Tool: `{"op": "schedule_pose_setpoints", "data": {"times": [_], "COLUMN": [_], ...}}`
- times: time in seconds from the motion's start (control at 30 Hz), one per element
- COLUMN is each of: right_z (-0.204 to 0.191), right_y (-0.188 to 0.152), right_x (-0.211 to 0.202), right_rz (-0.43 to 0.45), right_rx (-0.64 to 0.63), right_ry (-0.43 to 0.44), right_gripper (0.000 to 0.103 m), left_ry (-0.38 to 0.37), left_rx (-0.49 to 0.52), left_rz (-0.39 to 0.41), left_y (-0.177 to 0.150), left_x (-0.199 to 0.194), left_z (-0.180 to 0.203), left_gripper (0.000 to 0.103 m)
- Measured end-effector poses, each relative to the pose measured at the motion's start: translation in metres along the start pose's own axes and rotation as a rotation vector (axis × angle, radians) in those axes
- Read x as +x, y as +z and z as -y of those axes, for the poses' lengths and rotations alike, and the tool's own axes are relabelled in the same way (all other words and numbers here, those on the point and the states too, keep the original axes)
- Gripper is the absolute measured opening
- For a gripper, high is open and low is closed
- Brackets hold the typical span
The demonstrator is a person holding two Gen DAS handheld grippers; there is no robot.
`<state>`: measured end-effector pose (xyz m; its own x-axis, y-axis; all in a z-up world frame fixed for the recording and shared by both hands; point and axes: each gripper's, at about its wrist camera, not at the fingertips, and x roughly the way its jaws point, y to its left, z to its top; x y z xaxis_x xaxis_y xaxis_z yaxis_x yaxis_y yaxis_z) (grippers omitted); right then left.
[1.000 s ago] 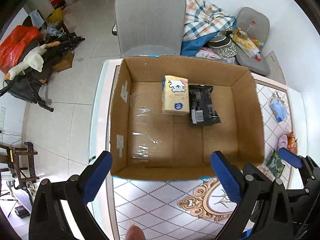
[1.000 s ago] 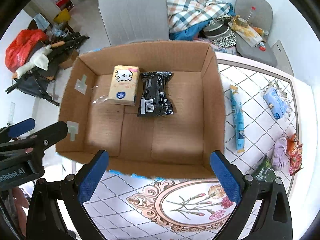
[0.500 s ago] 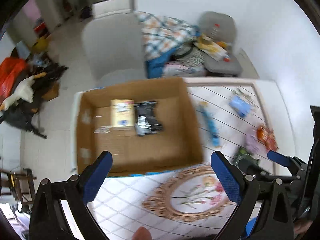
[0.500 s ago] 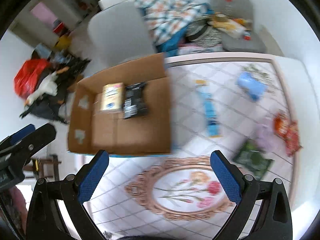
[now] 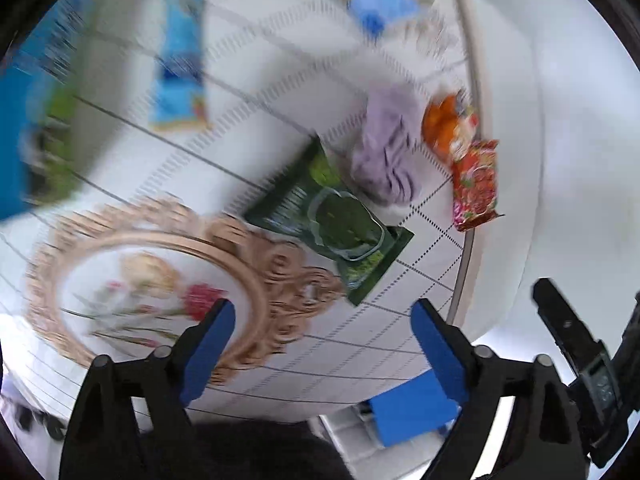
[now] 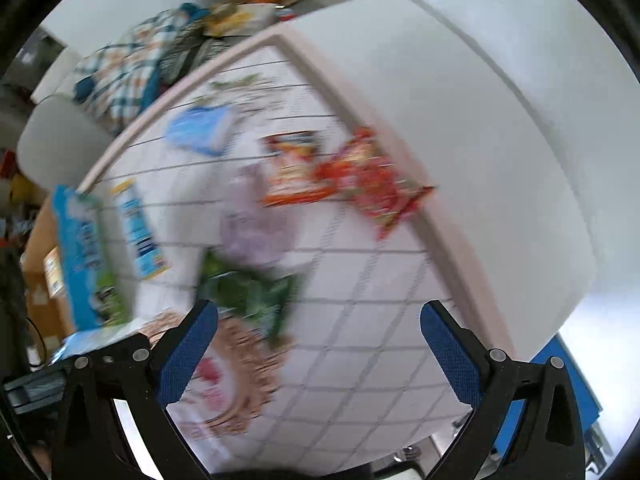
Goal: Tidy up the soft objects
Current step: 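Grasp the green Deeyeo pack with the left tool while the right grasps the red snack bag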
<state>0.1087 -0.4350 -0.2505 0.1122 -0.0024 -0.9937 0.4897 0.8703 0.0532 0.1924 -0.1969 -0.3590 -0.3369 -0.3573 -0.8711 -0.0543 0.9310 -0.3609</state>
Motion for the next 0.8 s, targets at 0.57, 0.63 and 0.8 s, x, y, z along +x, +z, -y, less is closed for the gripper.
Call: {"op": "schedule_pose_setpoints", "data": {"times": [0.57, 0.63, 0.8], "right_z": [0.034, 0.029, 0.030], "right_y": [0.103, 0.108, 0.111], "right_x": [0.141, 0.153, 0.174], "right_rz": [-0.162, -0.188, -0.233], "right_rx": [-0.251, -0.272, -0.245], "right_ry": [-0.053, -0.038, -0.034], "right_gripper": [0.103, 0.103, 0.073], "left_ry": [0.105, 0.189, 0.369], "left_rx": [-0.097, -0.021, 0.137], "left_rz": [-0.026, 0.004, 0.062], "left_y": [0.039, 0.034, 0.026], "left_x": [0.069, 0.068, 0.060], "left_z": [0.020, 0.026, 0.027], "left_gripper": [0.056, 0.052, 0.047]}}
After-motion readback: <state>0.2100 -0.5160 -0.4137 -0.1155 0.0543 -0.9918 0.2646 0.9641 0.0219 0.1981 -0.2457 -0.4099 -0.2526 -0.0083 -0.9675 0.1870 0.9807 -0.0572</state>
